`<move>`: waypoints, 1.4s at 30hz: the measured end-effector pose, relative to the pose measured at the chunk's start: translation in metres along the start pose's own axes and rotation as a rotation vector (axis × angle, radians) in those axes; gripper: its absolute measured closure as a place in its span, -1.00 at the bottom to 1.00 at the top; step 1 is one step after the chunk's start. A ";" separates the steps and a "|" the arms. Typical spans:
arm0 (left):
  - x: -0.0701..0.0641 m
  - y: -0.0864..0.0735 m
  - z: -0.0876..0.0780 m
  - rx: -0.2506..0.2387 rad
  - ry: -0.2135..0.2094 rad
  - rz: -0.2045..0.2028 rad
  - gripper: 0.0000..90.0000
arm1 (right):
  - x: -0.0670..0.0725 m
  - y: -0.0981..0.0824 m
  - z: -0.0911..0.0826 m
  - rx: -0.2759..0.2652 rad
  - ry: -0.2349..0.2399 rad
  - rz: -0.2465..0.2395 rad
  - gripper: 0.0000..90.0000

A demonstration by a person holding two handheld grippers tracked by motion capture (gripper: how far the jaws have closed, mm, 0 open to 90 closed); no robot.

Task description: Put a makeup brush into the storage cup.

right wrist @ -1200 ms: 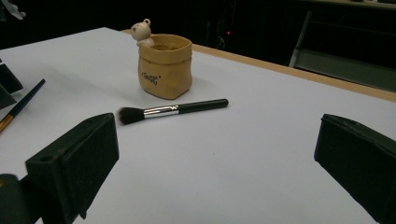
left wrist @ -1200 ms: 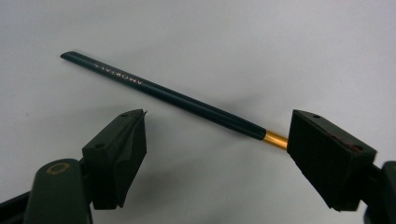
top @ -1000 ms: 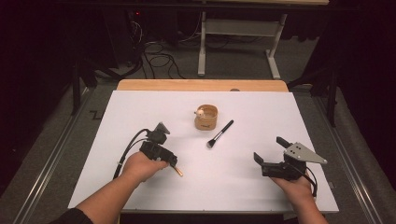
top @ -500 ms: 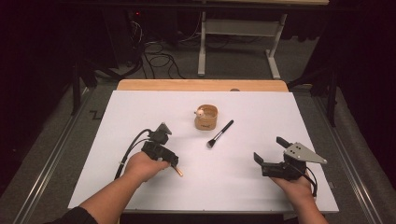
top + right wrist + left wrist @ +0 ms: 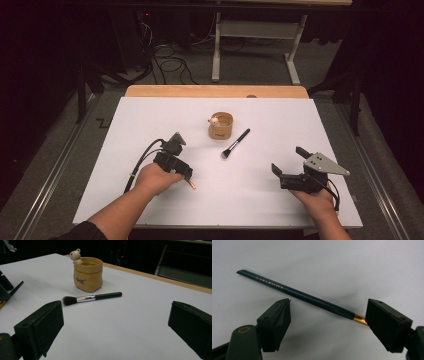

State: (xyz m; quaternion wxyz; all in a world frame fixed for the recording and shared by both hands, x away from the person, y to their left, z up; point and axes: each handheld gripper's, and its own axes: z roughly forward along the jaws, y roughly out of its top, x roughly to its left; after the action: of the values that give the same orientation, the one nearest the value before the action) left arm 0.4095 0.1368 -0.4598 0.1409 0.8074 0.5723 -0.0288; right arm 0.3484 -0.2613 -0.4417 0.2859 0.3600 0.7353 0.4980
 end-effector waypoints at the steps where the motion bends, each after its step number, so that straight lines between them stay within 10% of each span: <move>1: 0.000 0.000 0.000 0.000 0.001 0.001 -0.53 | 0.000 0.000 0.000 0.000 0.000 0.000 -0.98; 26: -0.003 0.003 0.001 0.006 0.031 -0.001 -0.44 | 0.000 -0.001 0.001 0.000 0.005 0.004 -0.98; 42: -0.001 -0.001 -0.003 -0.002 0.090 0.065 0.06 | 0.000 -0.001 0.001 0.001 0.004 0.004 -0.98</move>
State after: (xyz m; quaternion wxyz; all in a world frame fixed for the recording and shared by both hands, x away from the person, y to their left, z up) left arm 0.4076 0.1368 -0.4572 0.1166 0.8259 0.5516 0.0128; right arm 0.3491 -0.2614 -0.4425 0.2829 0.3608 0.7355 0.4989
